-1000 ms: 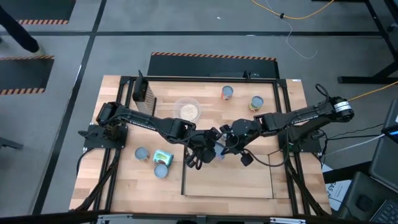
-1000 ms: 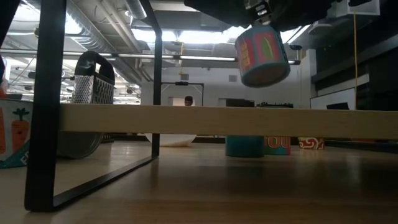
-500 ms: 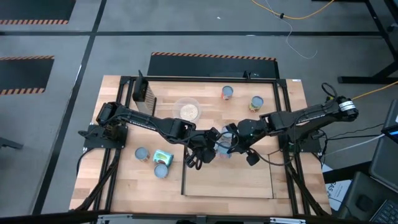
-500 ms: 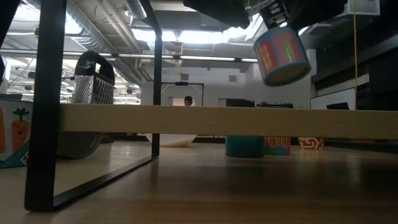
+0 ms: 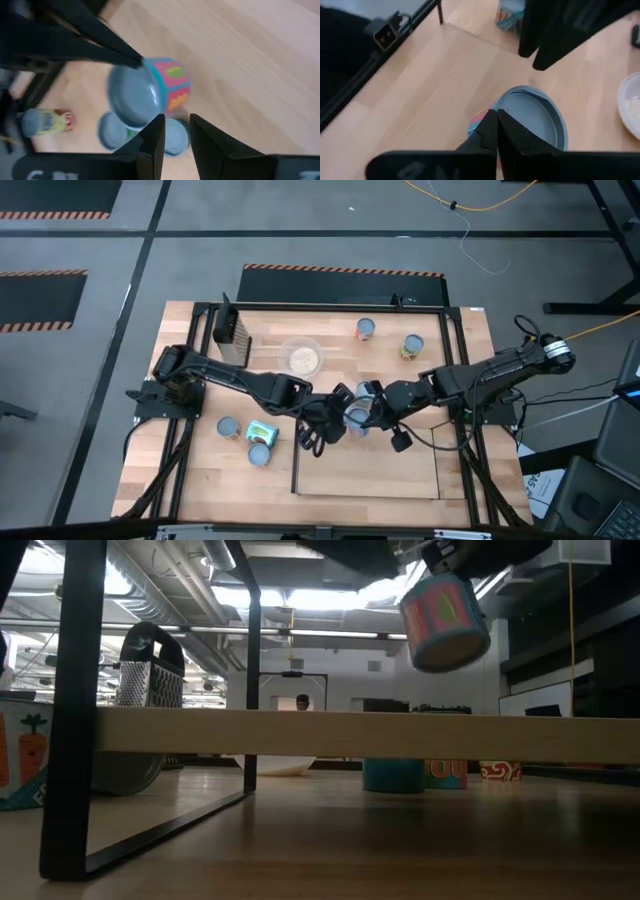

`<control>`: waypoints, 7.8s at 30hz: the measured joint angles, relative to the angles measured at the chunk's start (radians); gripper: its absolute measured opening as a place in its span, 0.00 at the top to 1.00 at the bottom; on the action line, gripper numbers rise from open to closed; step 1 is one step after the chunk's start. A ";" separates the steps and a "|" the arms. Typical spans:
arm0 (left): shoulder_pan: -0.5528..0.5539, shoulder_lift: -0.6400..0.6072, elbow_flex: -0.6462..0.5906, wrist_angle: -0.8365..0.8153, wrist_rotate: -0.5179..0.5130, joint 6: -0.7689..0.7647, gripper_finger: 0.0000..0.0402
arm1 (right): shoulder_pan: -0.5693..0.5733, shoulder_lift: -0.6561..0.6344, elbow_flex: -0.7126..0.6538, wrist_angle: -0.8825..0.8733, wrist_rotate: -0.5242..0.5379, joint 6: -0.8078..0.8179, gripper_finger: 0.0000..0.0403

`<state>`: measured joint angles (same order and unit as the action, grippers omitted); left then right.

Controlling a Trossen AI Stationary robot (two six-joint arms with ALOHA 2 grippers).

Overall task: Pick and place cans onto a shelf
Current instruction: Put the canned corn on the shelf, then put the canned carrot on the shelf

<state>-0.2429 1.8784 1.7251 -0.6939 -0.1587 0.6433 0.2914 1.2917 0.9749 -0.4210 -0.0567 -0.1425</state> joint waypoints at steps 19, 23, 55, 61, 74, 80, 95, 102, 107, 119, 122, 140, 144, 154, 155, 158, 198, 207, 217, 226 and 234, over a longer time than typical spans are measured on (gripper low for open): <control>-0.100 -0.293 0.000 -0.352 -0.128 -0.417 0.80 | 0.028 0.051 0.000 0.137 0.066 0.001 1.00; -0.136 -0.350 -0.001 -0.505 -0.130 -0.573 0.80 | 0.028 0.051 0.000 0.184 0.067 -0.004 1.00; -0.390 -0.426 -0.523 -0.208 -0.226 -1.061 0.80 | 0.048 0.301 0.000 0.522 0.187 0.036 1.00; -0.389 -0.426 -0.523 -0.209 -0.256 -1.060 0.80 | 0.050 0.370 0.000 0.537 0.193 0.035 1.00; -0.389 -0.426 -0.523 -0.209 -0.278 -1.060 0.80 | 0.053 0.425 0.000 0.557 0.188 0.036 1.00; -0.389 -0.426 -0.523 -0.209 -0.278 -1.060 0.80 | 0.053 0.425 0.000 0.555 0.136 0.037 0.96; -0.389 -0.426 -0.523 -0.209 -0.278 -1.060 0.80 | 0.053 0.425 0.000 0.555 0.134 0.037 0.93; -0.389 -0.426 -0.523 -0.209 -0.278 -1.060 0.80 | 0.053 0.425 0.000 0.555 0.134 0.037 0.83; -0.389 -0.426 -0.523 -0.209 -0.278 -1.060 0.80 | 0.053 0.425 0.000 0.555 0.134 0.034 0.80; -0.389 -0.426 -0.523 -0.191 -0.278 -1.060 0.80 | 0.053 0.425 0.000 0.554 0.134 0.021 0.80; -0.389 -0.426 -0.523 -0.186 -0.278 -1.060 0.80 | 0.053 0.425 0.011 0.546 0.132 0.002 0.80; -0.389 -0.426 -0.523 -0.184 -0.278 -1.060 0.80 | 0.052 0.417 0.212 0.165 0.131 0.063 0.67; -0.389 -0.426 -0.523 -0.184 -0.278 -1.060 0.80 | 0.052 0.420 0.212 0.147 0.131 0.007 0.62; -0.389 -0.426 -0.523 -0.184 -0.278 -1.059 0.80 | 0.052 0.428 0.162 0.149 0.134 -0.052 0.61; -0.389 -0.426 -0.523 -0.183 -0.278 -1.059 0.80 | 0.052 0.429 0.158 0.153 0.135 -0.053 0.61; -0.389 -0.426 -0.523 -0.183 -0.278 -1.059 0.80 | 0.052 0.440 0.150 0.192 0.135 -0.054 0.61; -0.389 -0.426 -0.523 -0.180 -0.278 -1.059 0.80 | 0.052 0.494 0.147 0.378 0.140 0.403 0.96; -0.388 -0.426 -0.523 -0.180 -0.278 -1.059 0.80 | 0.052 0.494 0.147 0.379 0.142 0.402 0.90; -0.389 -0.426 -0.523 -0.180 -0.278 -1.059 0.80 | 0.052 0.497 0.147 0.380 0.142 0.403 0.83; -0.389 -0.426 -0.523 -0.180 -0.278 -1.059 0.80 | 0.052 0.500 0.148 0.394 0.109 0.364 0.80; -0.389 -0.426 -0.517 -0.187 -0.243 -1.129 0.80 | 0.052 0.434 0.148 0.342 0.047 0.290 0.80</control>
<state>-0.6316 1.4528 1.2078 -0.8811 -0.4014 -0.4859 0.3431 1.7258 1.1229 -0.0793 -0.0101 0.1473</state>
